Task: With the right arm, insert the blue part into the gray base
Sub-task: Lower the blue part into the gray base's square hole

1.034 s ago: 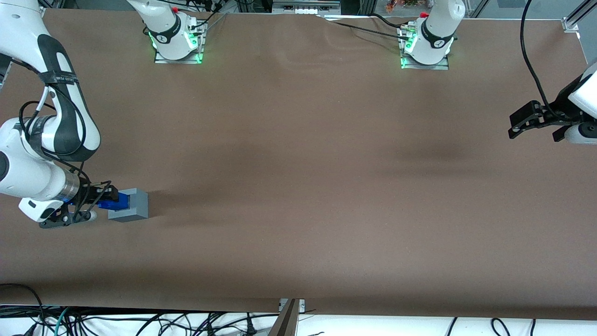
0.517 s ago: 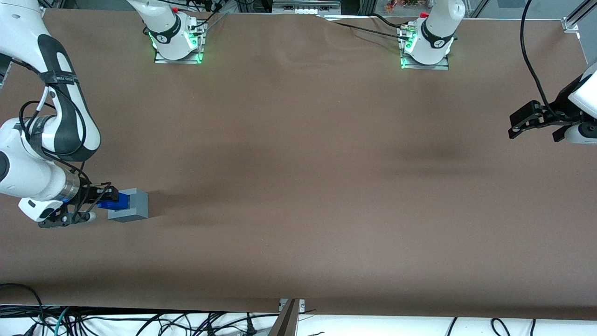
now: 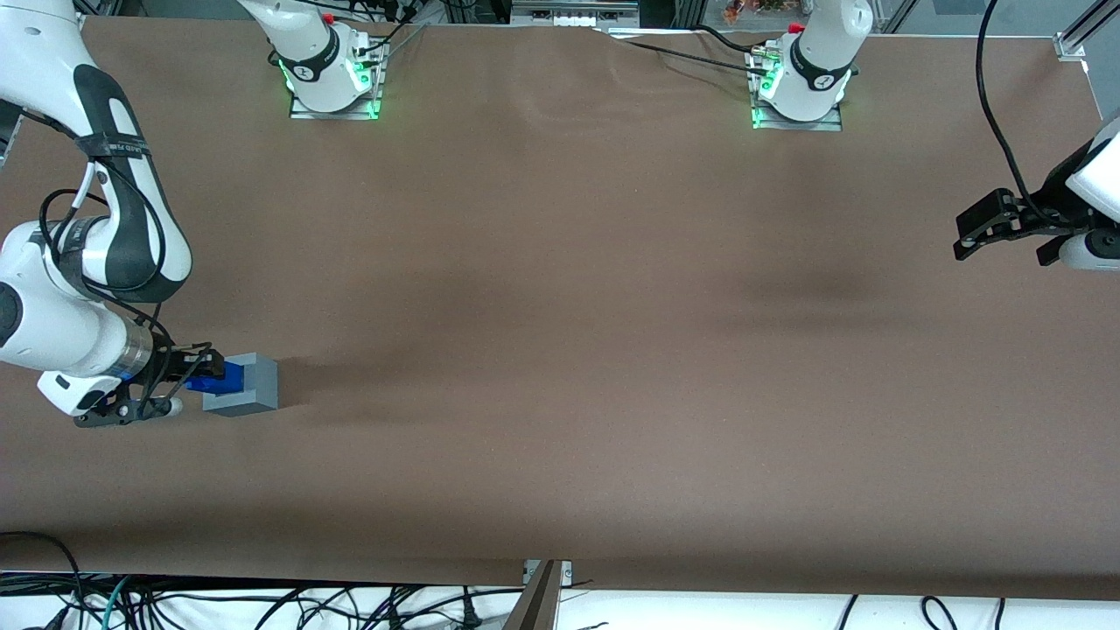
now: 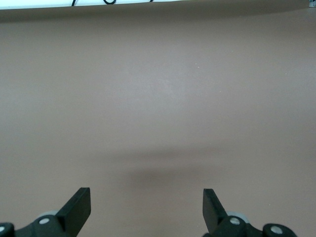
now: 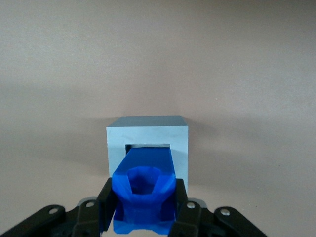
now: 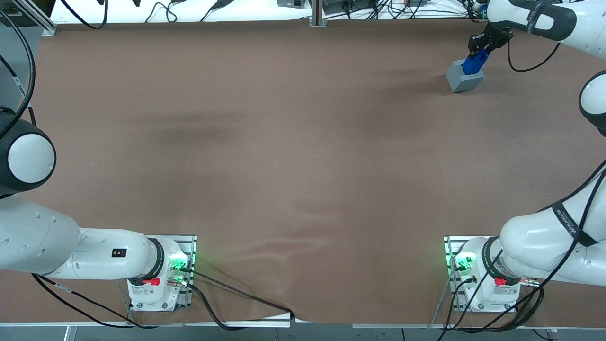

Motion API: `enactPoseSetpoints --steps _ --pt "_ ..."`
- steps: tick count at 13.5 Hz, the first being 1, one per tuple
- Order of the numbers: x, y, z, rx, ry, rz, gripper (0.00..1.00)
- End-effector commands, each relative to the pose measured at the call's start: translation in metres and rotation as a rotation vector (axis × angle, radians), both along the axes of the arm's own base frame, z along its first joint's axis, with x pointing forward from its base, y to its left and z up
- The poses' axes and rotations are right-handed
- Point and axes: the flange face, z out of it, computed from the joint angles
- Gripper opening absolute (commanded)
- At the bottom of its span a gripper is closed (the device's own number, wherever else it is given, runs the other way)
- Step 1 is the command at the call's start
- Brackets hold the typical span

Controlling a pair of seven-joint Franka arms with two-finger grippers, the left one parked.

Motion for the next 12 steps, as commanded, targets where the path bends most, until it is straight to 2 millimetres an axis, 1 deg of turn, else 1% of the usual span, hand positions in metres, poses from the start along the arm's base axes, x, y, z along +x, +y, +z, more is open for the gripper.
enactPoseSetpoints --steps 1,4,5,6,7,8,10,12 --pt "0.004 0.003 -0.007 -0.014 0.000 -0.011 0.42" --pt "0.004 0.003 -0.009 -0.013 -0.003 -0.009 0.42" --pt "0.004 0.004 -0.010 -0.011 -0.006 -0.009 0.44" --pt "0.003 0.004 -0.012 -0.011 -0.003 -0.010 0.53" --pt "0.003 0.004 -0.013 -0.009 -0.002 -0.015 0.81" --pt "0.003 0.003 -0.013 -0.008 -0.002 -0.017 0.98" --pt "0.003 0.003 -0.007 -0.008 -0.009 -0.018 0.99" --pt "0.003 0.006 0.003 -0.009 -0.014 -0.014 0.99"
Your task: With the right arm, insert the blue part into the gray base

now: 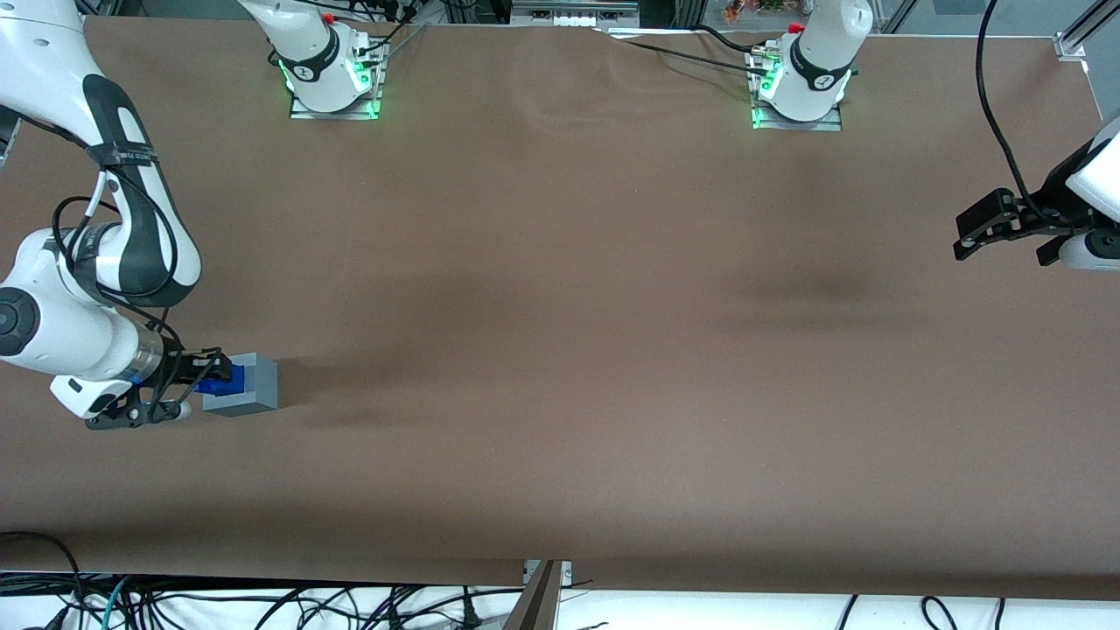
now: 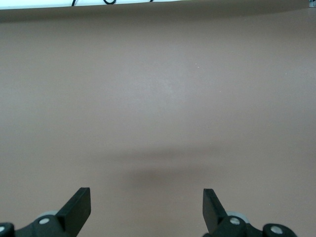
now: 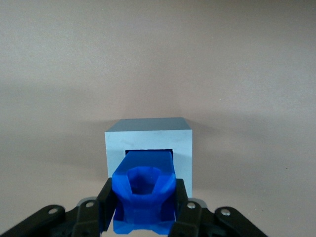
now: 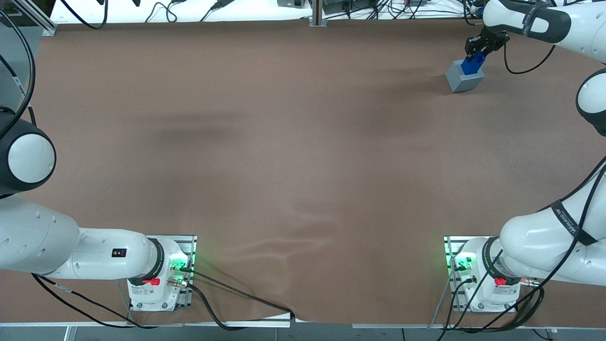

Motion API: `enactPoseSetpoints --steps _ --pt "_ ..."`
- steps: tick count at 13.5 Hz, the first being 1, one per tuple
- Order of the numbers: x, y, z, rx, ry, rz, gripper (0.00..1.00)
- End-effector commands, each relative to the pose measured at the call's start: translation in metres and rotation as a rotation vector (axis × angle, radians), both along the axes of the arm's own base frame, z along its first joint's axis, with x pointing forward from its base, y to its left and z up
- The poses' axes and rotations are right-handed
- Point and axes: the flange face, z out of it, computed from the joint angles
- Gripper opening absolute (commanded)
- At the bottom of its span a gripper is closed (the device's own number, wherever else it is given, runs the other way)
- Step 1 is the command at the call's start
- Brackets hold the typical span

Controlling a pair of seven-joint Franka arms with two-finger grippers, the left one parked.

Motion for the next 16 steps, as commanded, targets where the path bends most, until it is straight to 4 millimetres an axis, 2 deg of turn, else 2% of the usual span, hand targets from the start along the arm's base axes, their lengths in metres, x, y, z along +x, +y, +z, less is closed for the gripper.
enactPoseSetpoints --steps 1,3,6,7,8,10,14,16 --pt "0.001 0.007 0.024 -0.008 -0.023 -0.001 0.99" --pt "0.000 0.006 0.037 -0.014 -0.027 -0.004 0.99" --pt "0.000 0.007 0.038 -0.014 -0.027 -0.005 0.99" --pt "-0.002 0.014 0.055 -0.016 -0.046 0.005 0.99" --pt "-0.008 0.018 0.074 -0.024 -0.032 0.008 0.99" --pt "-0.029 0.030 0.127 -0.045 -0.001 -0.012 0.99" --pt "-0.089 0.050 0.245 0.005 0.029 -0.046 0.99" --pt "-0.118 0.060 0.282 0.050 0.052 -0.054 0.99"
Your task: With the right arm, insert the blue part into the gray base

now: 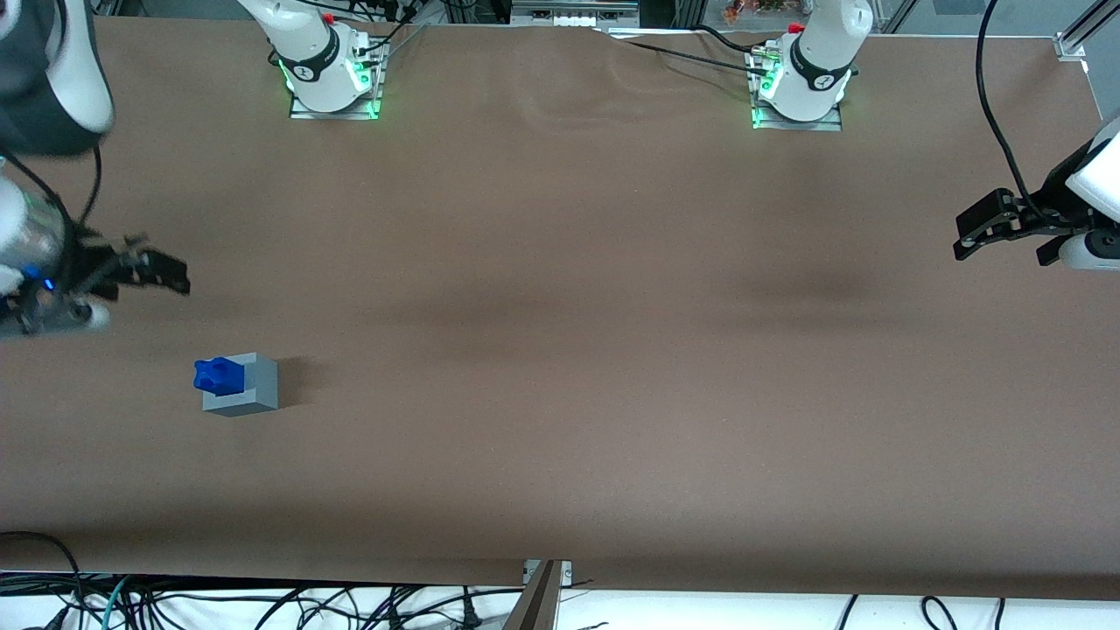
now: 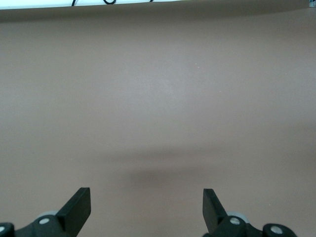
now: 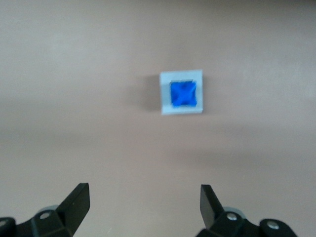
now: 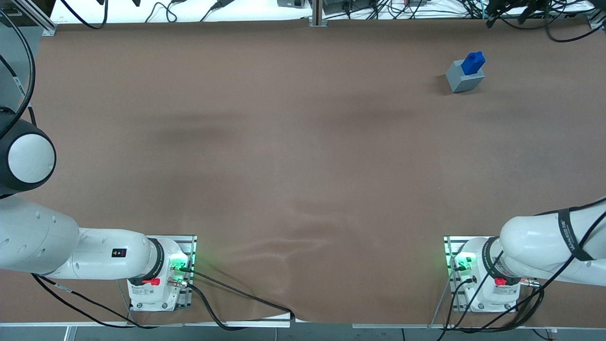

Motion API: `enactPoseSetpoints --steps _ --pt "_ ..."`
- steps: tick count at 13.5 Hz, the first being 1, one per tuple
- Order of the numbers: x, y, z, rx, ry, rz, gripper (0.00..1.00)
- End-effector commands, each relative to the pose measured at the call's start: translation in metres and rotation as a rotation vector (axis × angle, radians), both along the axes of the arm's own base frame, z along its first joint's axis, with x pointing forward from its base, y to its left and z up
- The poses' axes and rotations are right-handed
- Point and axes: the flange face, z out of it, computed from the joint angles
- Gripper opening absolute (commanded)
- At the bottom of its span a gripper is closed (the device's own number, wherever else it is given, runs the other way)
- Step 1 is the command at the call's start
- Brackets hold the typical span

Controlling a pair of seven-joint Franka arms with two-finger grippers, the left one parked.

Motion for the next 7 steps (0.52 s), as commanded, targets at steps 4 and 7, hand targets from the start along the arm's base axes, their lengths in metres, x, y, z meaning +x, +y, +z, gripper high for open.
enactPoseSetpoints --steps 4,7 --pt "-0.0365 0.0097 0.0394 0.028 0.011 0.005 0.99" --pt "-0.0371 0.0097 0.0386 0.022 0.020 0.005 0.99"
